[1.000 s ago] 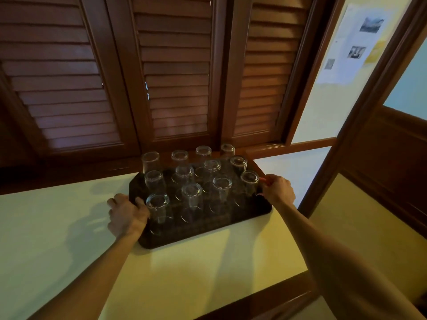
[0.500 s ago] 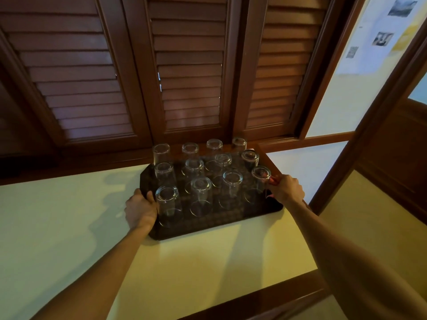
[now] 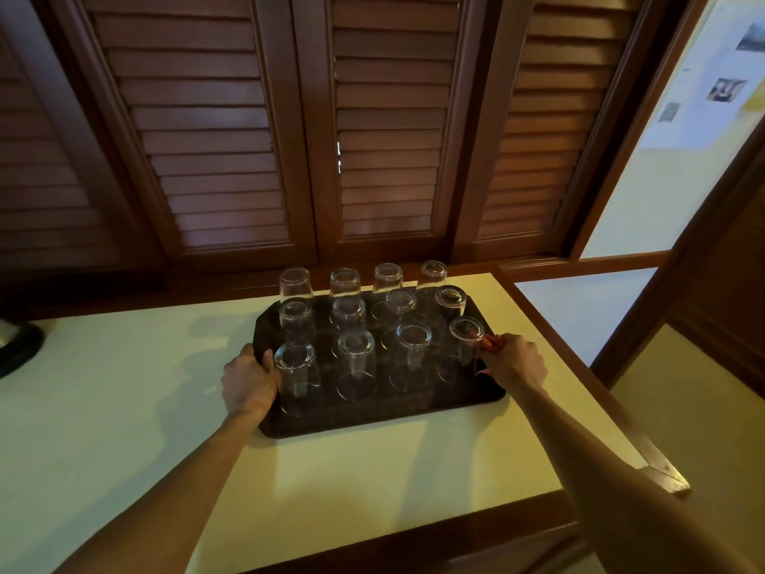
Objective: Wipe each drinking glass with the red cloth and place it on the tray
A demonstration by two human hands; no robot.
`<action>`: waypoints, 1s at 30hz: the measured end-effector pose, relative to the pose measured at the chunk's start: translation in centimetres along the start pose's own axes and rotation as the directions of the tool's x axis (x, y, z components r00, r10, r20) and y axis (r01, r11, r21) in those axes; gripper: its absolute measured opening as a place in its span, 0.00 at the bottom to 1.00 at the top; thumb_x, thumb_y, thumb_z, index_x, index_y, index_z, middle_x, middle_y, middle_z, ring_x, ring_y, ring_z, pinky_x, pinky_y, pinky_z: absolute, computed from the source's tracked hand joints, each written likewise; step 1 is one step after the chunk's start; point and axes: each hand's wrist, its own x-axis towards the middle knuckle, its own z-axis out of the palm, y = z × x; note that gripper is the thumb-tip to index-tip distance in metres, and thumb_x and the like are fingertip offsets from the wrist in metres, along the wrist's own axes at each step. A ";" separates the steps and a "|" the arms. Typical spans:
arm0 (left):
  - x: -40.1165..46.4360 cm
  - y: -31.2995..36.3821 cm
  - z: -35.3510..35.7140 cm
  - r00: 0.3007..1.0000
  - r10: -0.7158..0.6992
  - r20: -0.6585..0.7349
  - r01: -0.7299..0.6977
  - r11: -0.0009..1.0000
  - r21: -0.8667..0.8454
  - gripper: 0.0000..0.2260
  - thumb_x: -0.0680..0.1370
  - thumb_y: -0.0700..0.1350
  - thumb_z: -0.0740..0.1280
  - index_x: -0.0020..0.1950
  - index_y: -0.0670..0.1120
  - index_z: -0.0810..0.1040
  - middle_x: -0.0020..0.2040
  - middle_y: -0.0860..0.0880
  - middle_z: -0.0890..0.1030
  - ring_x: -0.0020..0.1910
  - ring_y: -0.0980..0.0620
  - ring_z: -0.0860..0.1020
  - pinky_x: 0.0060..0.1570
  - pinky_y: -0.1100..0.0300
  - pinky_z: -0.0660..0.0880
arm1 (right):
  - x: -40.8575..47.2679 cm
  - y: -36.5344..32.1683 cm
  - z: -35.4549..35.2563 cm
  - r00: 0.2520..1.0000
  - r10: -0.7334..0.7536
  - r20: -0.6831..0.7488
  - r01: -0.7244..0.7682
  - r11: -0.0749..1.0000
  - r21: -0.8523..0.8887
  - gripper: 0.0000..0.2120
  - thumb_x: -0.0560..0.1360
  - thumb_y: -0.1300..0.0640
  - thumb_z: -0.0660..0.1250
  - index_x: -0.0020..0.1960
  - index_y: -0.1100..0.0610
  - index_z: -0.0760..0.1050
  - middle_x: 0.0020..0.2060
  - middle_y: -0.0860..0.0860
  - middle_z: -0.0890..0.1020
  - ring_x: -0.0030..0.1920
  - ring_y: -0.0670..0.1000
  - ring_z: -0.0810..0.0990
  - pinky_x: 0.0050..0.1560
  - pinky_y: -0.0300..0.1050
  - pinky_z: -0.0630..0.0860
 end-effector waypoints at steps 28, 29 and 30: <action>5.2 -12.9 -11.9 0.999 -0.035 0.029 0.035 0.999 -0.006 0.15 0.79 0.40 0.74 0.64 0.38 0.79 0.55 0.37 0.84 0.54 0.37 0.82 0.59 0.41 0.80 | -10.8 -10.9 7.9 0.997 -0.076 0.019 0.076 0.997 0.006 0.08 0.78 0.49 0.69 0.52 0.53 0.80 0.40 0.51 0.81 0.41 0.53 0.80 0.37 0.46 0.76; 5.4 -13.1 -11.9 0.998 -0.046 0.033 0.046 0.999 0.002 0.18 0.78 0.41 0.75 0.67 0.39 0.78 0.57 0.37 0.84 0.55 0.37 0.83 0.60 0.39 0.80 | -10.9 -11.0 7.8 0.997 -0.072 0.018 0.072 0.997 0.003 0.08 0.78 0.49 0.69 0.52 0.53 0.80 0.40 0.51 0.81 0.40 0.53 0.79 0.36 0.46 0.75; 5.6 -13.3 -11.7 0.998 -0.050 0.032 0.049 0.999 0.014 0.21 0.78 0.41 0.75 0.69 0.39 0.77 0.59 0.37 0.84 0.57 0.36 0.82 0.62 0.38 0.79 | -10.8 -11.1 7.9 0.997 -0.072 0.013 0.072 0.997 0.004 0.08 0.78 0.49 0.69 0.51 0.53 0.80 0.40 0.51 0.81 0.40 0.53 0.79 0.36 0.46 0.75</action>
